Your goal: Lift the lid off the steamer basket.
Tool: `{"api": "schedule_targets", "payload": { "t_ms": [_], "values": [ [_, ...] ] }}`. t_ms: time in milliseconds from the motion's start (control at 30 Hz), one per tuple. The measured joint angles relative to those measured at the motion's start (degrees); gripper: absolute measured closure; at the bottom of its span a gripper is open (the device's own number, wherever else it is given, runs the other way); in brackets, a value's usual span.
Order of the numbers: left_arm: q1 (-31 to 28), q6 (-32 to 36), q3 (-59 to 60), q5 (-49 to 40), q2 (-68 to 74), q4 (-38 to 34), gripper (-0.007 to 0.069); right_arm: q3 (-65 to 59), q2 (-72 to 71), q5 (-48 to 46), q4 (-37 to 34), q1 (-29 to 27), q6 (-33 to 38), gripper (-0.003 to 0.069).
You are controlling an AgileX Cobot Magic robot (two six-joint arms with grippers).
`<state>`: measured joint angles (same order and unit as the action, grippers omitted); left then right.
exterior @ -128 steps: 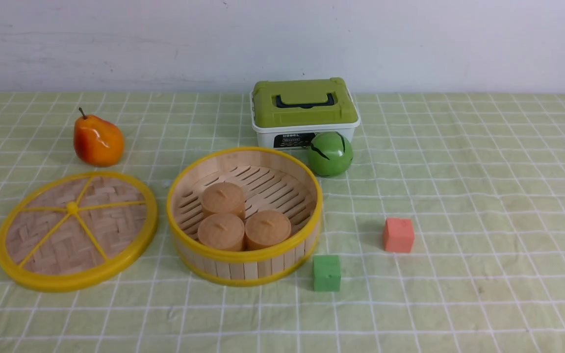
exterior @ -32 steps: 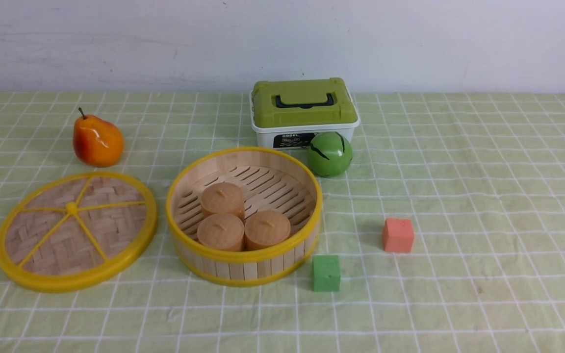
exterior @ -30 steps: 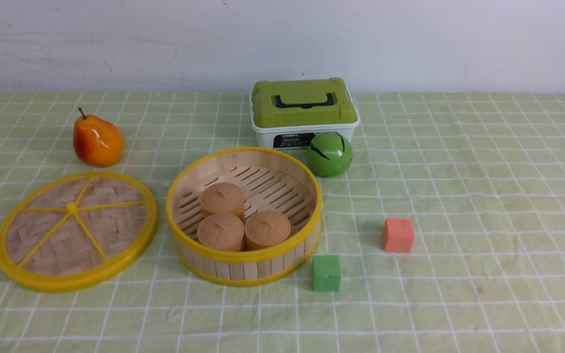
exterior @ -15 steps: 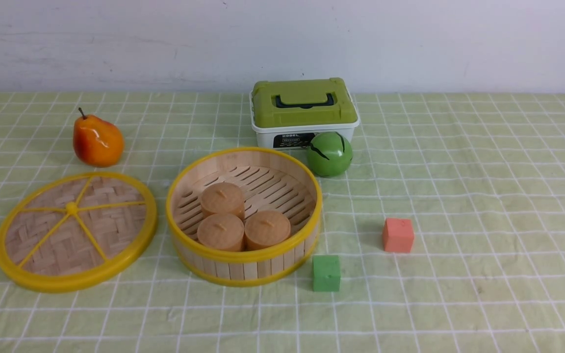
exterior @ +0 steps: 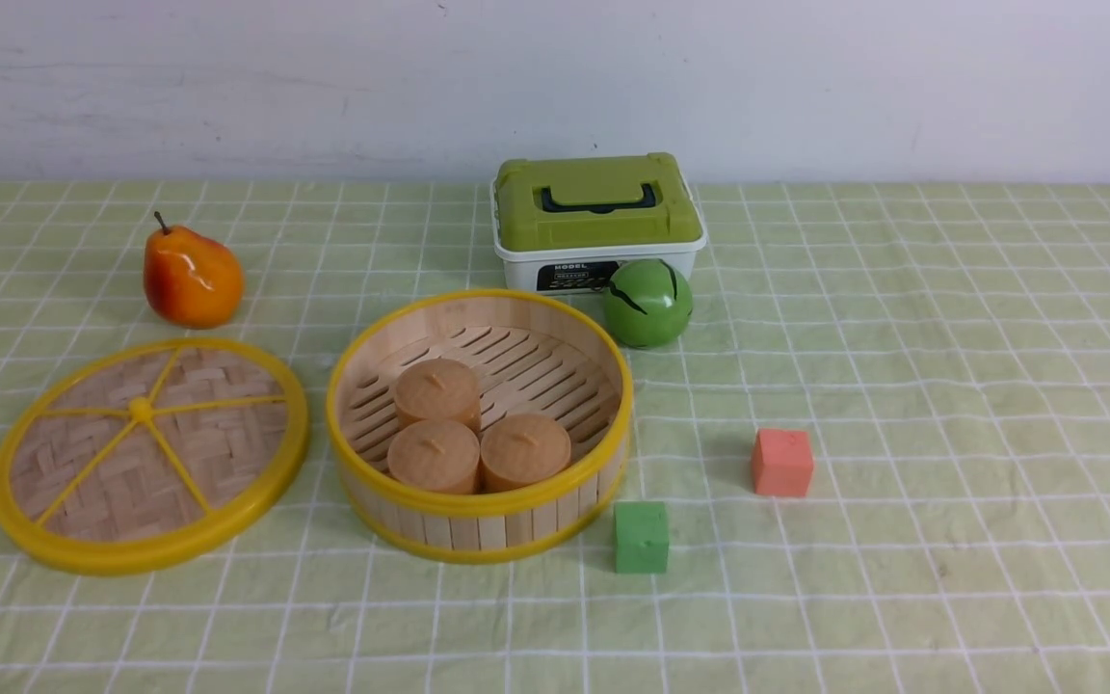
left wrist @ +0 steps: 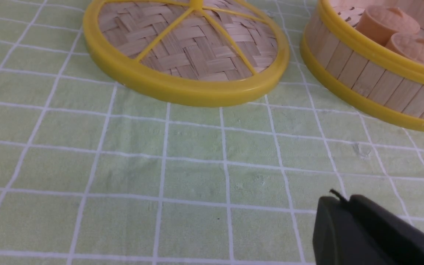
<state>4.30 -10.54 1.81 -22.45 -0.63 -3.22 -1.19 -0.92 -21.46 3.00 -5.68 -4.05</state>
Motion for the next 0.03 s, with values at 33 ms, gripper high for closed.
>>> {"api": "schedule_targets", "payload": {
  "t_ms": [33],
  "values": [
    [0.0,0.0,0.0,0.0,0.0,0.0,0.0592,0.0,0.0,0.0,0.0,0.0,0.0,0.0418]
  ]
}}
